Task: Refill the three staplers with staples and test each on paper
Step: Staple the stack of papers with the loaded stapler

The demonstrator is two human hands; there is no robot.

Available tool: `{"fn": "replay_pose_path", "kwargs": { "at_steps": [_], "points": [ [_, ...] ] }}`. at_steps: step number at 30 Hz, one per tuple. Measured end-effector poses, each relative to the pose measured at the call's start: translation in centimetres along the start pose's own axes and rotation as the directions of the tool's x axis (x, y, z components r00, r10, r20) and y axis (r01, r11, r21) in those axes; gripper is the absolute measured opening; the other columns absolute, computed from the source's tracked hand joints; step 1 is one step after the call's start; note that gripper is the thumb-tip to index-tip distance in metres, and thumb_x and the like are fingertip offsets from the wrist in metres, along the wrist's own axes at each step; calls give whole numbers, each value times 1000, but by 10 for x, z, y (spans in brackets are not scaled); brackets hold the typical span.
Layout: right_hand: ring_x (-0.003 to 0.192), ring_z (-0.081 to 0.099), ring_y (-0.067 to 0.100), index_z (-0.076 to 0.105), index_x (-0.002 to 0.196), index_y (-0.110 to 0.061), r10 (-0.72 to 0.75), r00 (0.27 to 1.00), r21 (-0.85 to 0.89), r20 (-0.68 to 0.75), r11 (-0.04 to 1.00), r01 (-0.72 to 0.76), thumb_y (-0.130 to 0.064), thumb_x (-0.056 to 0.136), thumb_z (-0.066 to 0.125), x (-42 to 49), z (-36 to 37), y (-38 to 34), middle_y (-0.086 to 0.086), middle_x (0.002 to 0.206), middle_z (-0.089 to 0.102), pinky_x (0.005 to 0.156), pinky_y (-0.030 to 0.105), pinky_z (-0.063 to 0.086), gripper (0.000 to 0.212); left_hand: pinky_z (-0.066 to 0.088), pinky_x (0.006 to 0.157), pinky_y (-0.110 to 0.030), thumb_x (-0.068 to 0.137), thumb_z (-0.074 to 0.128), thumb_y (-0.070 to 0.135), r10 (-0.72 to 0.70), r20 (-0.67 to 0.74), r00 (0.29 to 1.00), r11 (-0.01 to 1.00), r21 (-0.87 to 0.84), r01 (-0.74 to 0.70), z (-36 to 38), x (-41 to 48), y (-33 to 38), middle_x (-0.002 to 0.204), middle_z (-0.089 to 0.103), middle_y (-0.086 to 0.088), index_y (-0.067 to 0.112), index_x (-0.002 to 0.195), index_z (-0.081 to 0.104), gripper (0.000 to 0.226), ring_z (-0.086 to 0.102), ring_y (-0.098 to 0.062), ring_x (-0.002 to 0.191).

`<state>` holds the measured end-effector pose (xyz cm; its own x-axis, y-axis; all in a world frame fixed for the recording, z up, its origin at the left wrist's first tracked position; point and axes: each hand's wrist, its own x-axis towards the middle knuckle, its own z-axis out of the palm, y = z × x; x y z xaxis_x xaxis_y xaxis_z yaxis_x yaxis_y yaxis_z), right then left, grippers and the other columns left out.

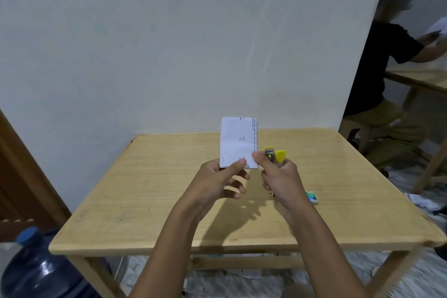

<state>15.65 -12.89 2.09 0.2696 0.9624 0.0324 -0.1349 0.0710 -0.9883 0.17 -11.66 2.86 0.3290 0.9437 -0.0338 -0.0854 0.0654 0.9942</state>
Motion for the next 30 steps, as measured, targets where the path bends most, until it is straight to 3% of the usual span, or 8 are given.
{"fn": "replay_pose_path", "kwargs": {
  "at_steps": [4,9,12,15,22,27,30],
  "points": [
    [46,23,14,63,75,-19,5,998,-32,57,999,-3,-38,87,70,-1,-1,4,-3,54,32,45,25,24,23,46,52,-28,93,65,22,71,-73,995,997,23,-69,4,0,-2,79,65,-8,3,99,68,20,54,-21,57],
    [44,28,12,64,96,-20,88,950,-51,299,996,-76,-69,78,49,-1,-6,6,-3,77,53,42,22,25,54,44,49,-26,95,63,19,116,-114,987,993,-15,-118,7,-1,0,74,65,-5,5,91,65,15,52,-20,55],
    [44,28,11,61,105,-17,80,915,-62,396,996,-61,-69,81,40,-1,-6,8,-6,72,50,41,21,26,61,42,48,-26,96,60,17,130,-115,985,991,-14,-132,10,-3,-1,68,65,-2,5,87,64,16,50,-19,54],
    [43,30,10,53,94,-13,76,901,-93,426,995,-40,-64,83,37,-2,-5,8,-9,66,48,41,19,29,54,41,48,-26,97,59,16,150,-153,977,989,26,-148,11,-5,-1,66,65,-1,6,84,64,17,48,-21,54],
    [41,30,9,49,88,-8,101,899,-153,425,987,-39,-48,100,29,-6,-3,7,-8,44,39,43,22,28,46,41,49,-27,97,58,17,178,-192,965,983,86,-164,12,-6,-3,65,65,1,11,82,65,17,48,-20,55],
    [40,31,10,53,84,-10,81,889,-98,451,994,-41,-58,95,34,-2,-5,13,-2,47,37,46,23,29,53,41,46,-26,96,57,15,222,-230,948,968,165,-186,14,-5,-6,63,65,2,11,81,64,17,48,-20,52],
    [45,31,14,58,82,-13,86,877,-49,472,996,-72,-69,82,45,2,-6,19,11,58,35,51,29,28,57,41,46,-25,95,58,14,240,-234,942,959,206,-193,15,-4,-7,63,66,0,12,78,65,18,48,-19,51]
  ]
}}
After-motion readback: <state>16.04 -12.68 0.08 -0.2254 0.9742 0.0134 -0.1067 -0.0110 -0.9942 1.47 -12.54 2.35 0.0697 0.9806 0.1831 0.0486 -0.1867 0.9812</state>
